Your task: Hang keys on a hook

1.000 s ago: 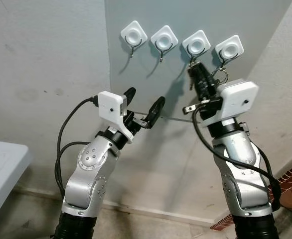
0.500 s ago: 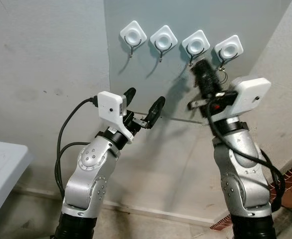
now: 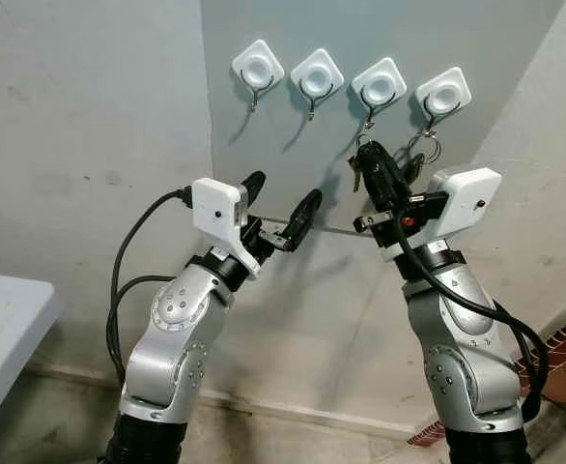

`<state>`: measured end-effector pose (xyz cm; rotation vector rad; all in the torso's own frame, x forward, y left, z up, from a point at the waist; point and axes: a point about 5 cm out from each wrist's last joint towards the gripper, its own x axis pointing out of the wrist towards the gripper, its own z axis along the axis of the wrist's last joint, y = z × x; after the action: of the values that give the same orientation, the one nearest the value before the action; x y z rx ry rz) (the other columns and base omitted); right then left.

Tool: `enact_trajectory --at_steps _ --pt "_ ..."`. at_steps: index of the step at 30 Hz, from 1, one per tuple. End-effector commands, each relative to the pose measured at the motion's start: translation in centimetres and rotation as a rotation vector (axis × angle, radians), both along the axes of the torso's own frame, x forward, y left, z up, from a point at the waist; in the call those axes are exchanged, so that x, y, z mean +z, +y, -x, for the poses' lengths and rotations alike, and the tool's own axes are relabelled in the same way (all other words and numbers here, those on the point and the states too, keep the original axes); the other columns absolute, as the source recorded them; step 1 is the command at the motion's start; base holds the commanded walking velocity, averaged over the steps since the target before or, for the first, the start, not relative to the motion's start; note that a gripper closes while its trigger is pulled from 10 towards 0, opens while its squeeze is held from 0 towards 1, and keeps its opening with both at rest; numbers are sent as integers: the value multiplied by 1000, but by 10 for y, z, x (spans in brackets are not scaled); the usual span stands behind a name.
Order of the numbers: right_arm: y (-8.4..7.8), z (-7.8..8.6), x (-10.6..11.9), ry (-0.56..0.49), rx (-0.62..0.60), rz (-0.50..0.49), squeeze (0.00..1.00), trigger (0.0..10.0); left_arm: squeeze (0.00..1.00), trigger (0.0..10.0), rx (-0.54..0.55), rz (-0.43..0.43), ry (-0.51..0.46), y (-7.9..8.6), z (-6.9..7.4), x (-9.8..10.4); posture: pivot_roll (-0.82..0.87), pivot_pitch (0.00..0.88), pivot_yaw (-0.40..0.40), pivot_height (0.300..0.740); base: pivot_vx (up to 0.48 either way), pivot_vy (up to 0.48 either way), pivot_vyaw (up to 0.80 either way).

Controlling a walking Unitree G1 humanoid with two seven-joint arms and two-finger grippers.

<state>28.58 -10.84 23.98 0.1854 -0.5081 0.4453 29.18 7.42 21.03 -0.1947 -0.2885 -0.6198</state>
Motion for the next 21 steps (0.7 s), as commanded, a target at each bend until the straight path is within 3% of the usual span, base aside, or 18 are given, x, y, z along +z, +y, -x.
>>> enact_trajectory --at_steps 1,11,21 --pt "0 4 15 -60 15 -17 0 10000 0 10000 -12 -4 -13 -2 2 4 -31 67 -36 740 0 0 0" --pt "-4 5 29 -96 27 -113 0 10000 0 10000 -7 -6 -10 -1 2 3 -30 69 -36 740 0 0 0" --pt "-12 0 19 6 40 -264 0 10000 0 10000 -7 -5 -12 -2 1 4 -32 69 -36 740 0 0 0"
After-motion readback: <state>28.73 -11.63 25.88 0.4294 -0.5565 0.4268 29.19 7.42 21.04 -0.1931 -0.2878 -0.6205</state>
